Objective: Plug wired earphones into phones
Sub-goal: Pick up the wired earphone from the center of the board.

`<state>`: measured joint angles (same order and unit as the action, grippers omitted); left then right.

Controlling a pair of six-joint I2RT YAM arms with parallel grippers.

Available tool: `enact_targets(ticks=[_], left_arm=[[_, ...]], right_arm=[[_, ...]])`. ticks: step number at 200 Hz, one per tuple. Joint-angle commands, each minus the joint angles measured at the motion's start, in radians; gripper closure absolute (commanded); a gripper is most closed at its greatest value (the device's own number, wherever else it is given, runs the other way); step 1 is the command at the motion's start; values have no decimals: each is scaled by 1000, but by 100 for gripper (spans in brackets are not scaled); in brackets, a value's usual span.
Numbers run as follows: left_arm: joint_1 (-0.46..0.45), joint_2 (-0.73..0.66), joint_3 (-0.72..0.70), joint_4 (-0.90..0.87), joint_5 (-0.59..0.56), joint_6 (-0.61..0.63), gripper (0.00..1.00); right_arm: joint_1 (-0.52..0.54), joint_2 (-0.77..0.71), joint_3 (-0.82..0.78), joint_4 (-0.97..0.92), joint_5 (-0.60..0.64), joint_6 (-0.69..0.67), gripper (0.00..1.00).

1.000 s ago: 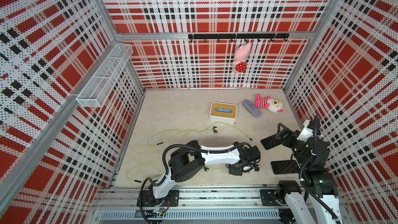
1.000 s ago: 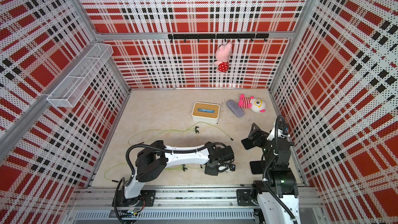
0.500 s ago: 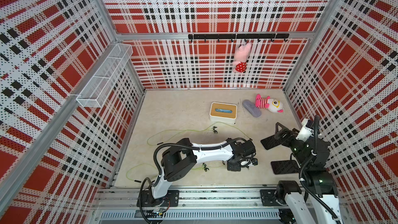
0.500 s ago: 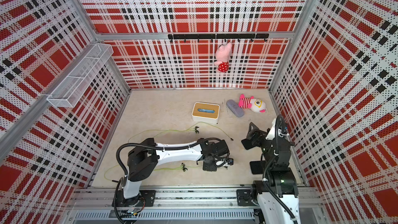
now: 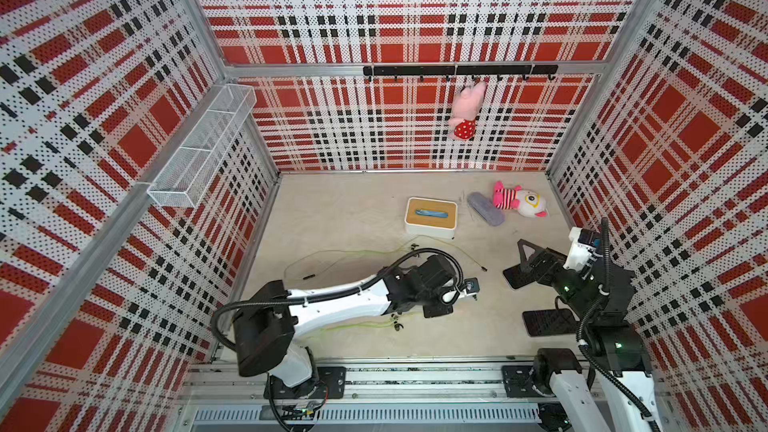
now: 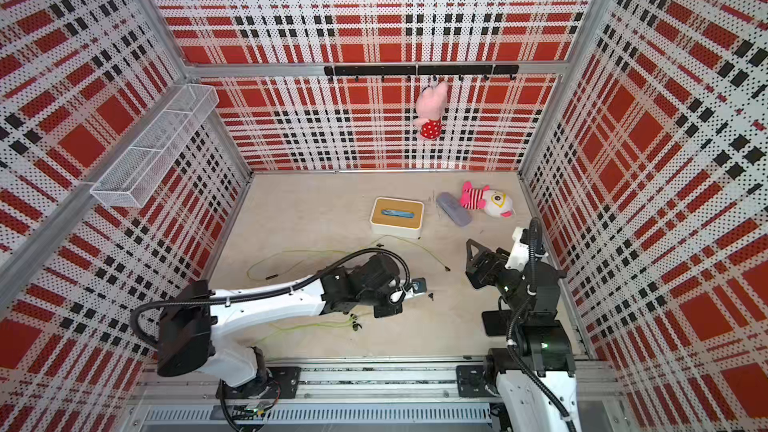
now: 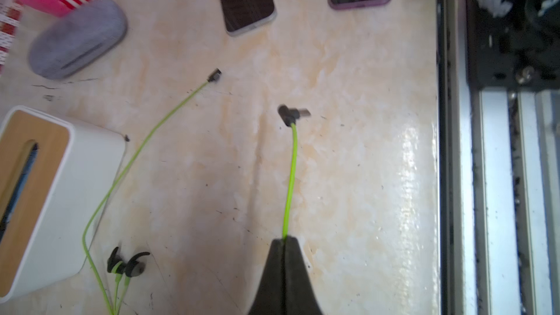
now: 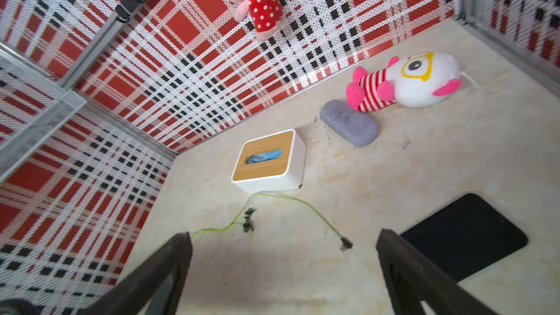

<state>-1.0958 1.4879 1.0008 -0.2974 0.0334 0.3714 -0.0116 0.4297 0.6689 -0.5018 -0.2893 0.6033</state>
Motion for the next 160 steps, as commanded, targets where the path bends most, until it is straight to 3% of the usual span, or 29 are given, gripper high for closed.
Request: enact_targets(ticks=[1,32,54,78,116,133,160], left_arm=[[40,-135,-131,320,34,-97,100],[45,-280,-328,645,55,-197,100],[41,-305,-394,764,94,-247,100],[35,-276,-387,785,97,-271,100],[33,-239,-382,805,123,-276,100],[35,-243,-381,807,120,-274,100],[38,-261,-393,808,116,-273,100]], right_arm=[[-4,-31,-47,43,-151,130,1],[5,-85,-197,275,-330,368,3],[68,-116,-271,402,-328,468,2],[223,-85,-294,497,-255,477,0],[528,154,-225,578,-108,363,4],[587,236,-188,597,-93,345,6],[595,264,-185,615,-69,350,12]])
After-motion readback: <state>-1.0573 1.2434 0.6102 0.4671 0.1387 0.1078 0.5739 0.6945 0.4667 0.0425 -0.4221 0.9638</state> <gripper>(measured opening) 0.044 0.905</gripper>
